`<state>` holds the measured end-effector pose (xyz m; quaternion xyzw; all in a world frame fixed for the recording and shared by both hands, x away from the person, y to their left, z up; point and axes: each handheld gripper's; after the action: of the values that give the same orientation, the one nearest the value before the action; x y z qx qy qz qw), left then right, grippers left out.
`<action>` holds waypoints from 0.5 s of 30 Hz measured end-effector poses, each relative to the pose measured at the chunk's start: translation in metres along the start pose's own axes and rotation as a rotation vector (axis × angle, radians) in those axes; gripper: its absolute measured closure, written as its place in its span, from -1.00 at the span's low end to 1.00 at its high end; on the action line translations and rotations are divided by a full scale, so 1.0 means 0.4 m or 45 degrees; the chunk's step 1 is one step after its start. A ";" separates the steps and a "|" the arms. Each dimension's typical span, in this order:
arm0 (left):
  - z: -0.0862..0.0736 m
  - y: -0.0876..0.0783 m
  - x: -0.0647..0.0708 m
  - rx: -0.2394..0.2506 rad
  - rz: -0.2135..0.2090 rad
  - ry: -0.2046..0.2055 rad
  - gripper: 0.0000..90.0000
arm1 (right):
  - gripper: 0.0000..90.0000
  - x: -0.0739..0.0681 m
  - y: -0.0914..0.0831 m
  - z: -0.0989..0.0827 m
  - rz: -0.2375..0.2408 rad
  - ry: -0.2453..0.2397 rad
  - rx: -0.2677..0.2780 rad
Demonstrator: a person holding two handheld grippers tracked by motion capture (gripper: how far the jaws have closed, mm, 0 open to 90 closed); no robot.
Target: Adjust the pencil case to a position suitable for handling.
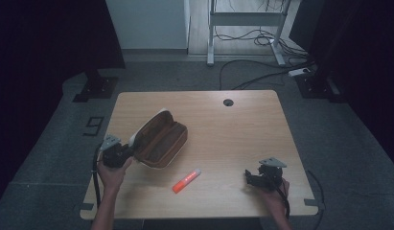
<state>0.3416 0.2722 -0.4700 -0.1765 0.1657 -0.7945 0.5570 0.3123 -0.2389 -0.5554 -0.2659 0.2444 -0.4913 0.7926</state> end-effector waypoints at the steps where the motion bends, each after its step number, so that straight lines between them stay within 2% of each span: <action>1: -0.001 0.003 0.004 -0.005 -0.008 0.007 0.92 | -0.72 0.000 0.000 0.000 0.000 0.000 0.000; 15: -0.030 0.039 0.045 -0.043 -0.083 0.071 0.92 | -0.72 0.000 0.000 0.000 0.000 0.000 0.000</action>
<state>0.3433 0.2508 -0.4862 -0.1691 0.1889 -0.8138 0.5230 0.3123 -0.2389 -0.5554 -0.2660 0.2445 -0.4913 0.7925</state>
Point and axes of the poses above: each handheld gripper's, and its own axes: y roughly forward along the jaws, z roughly out of its top, x roughly to its right, and after that the axes turned 10 degrees about z, right-handed
